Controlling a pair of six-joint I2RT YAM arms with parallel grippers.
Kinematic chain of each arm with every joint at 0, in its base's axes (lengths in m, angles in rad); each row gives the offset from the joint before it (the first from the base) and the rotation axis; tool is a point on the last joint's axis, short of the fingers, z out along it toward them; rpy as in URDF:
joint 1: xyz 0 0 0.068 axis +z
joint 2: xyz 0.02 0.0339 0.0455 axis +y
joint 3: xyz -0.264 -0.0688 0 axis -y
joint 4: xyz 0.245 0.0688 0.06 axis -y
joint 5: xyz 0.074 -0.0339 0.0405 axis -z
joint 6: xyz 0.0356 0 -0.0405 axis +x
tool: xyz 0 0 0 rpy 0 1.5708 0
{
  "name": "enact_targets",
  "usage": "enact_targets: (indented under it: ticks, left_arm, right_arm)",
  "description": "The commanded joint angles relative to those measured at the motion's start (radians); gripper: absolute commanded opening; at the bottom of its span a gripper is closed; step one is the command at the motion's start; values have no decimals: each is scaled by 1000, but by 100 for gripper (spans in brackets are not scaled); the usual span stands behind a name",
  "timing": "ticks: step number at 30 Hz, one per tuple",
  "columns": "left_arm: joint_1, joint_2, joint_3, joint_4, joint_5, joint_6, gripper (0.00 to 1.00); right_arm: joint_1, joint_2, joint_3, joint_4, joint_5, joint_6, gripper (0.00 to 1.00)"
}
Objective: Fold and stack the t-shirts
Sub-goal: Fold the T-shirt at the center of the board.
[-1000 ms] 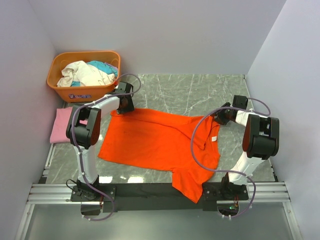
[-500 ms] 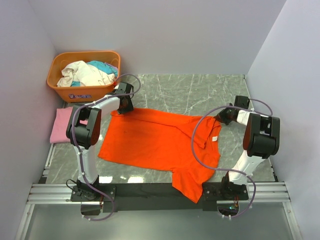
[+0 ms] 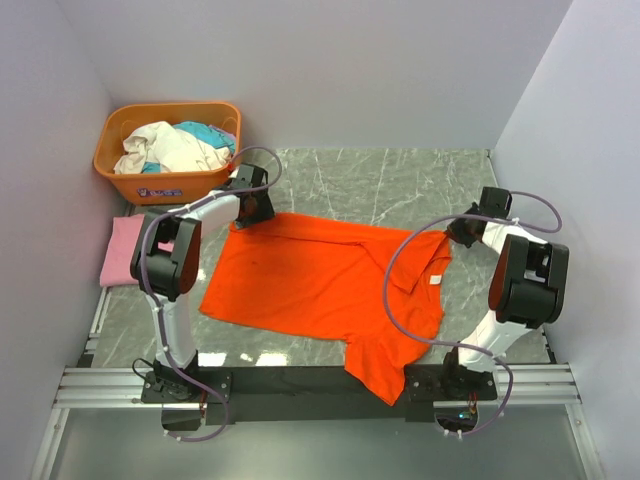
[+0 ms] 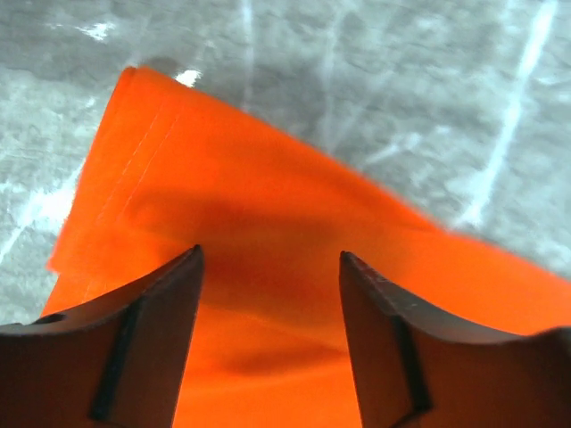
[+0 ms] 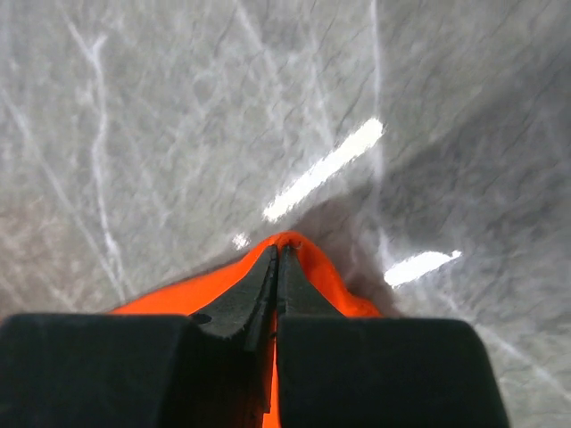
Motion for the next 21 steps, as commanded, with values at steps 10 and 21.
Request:
enact_targets:
  ticks: [10,21]
  left_arm:
    - [-21,-331,-81,2,33,10,77]
    - [-20,-605,-265,-29,-100,97,90]
  right_arm:
    - [-23,177,387,-158,189,-189,7]
    - [44,-17,375,-276,288,-232,41]
